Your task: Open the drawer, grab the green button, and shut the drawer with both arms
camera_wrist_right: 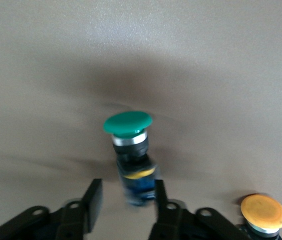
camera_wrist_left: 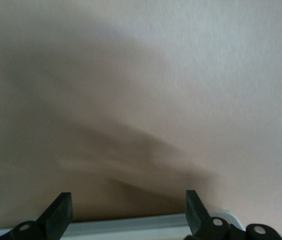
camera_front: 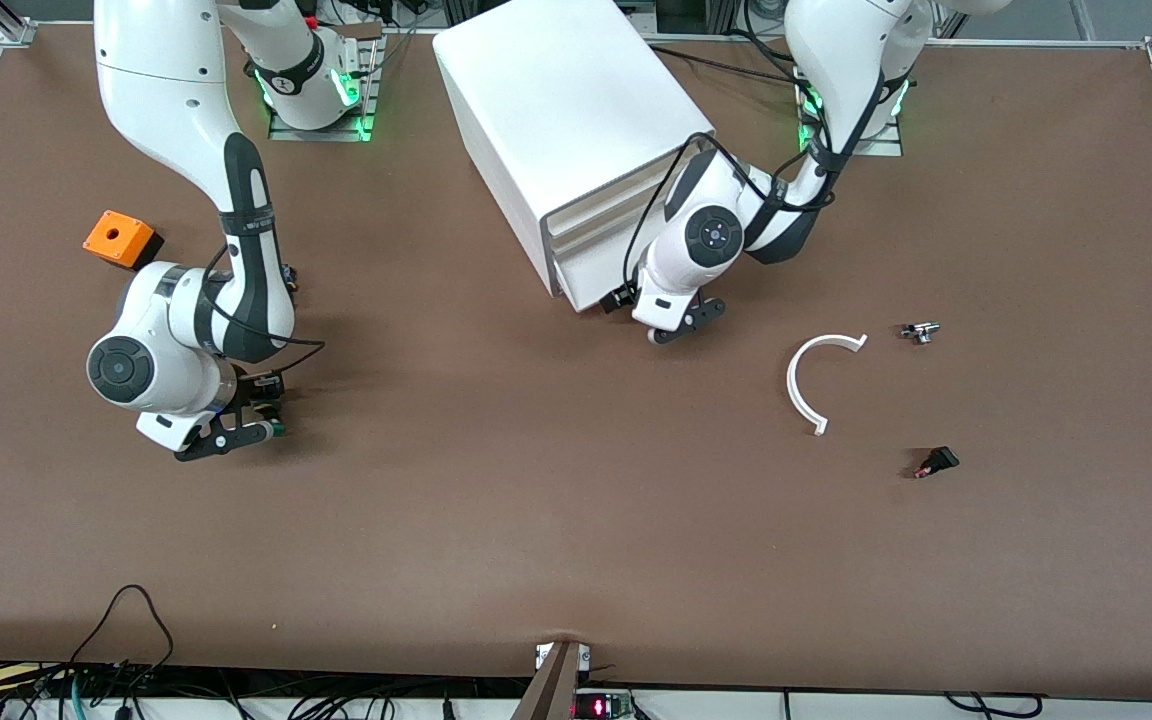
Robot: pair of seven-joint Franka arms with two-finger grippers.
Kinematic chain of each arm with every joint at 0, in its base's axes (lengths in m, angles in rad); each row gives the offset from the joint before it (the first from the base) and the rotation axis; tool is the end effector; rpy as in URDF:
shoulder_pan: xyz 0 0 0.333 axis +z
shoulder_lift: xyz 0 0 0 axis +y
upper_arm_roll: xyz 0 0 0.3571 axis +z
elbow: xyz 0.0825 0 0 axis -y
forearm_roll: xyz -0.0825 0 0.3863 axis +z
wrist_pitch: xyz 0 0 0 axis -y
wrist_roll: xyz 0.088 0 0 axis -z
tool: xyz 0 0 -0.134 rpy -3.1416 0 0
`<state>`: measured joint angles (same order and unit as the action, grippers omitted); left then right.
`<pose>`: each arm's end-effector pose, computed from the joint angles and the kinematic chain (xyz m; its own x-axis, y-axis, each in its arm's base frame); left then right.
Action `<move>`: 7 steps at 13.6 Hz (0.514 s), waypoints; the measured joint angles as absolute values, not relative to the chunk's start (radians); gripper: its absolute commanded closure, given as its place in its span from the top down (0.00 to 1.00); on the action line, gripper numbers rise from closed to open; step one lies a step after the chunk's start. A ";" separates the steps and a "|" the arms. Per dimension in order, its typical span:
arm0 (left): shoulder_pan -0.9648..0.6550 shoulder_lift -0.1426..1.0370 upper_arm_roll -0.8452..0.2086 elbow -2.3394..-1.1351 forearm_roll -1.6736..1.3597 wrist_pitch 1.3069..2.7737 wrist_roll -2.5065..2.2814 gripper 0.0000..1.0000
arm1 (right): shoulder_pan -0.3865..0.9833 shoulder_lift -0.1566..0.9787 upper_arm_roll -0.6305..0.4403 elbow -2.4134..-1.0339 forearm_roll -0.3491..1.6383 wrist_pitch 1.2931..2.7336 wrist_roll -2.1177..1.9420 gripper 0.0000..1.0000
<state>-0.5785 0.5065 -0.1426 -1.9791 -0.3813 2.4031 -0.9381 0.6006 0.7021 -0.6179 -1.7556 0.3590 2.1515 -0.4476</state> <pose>0.4652 -0.4177 0.2134 0.8268 0.4682 -0.3117 0.5110 -0.8569 0.0682 0.6616 0.0463 0.2179 0.9442 0.2758 -0.1802 0.2884 -0.9563 0.0473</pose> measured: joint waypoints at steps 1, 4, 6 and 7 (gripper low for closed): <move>-0.579 0.507 -0.156 -1.980 -0.381 2.402 -0.943 1.00 | 0.601 0.701 -0.617 -1.755 0.360 2.152 -0.448 0.90; -0.581 0.513 -0.192 -1.980 -0.381 2.402 -0.955 1.00 | 0.606 0.693 -0.615 -1.750 0.365 2.152 -0.448 0.98; -0.582 0.518 -0.211 -1.980 -0.381 2.402 -0.965 1.00 | 0.613 0.670 -0.614 -1.743 0.367 2.147 -0.448 0.99; -0.582 0.520 -0.218 -1.980 -0.381 2.402 -0.971 1.00 | 0.618 0.650 -0.614 -1.737 0.368 2.139 -0.446 0.99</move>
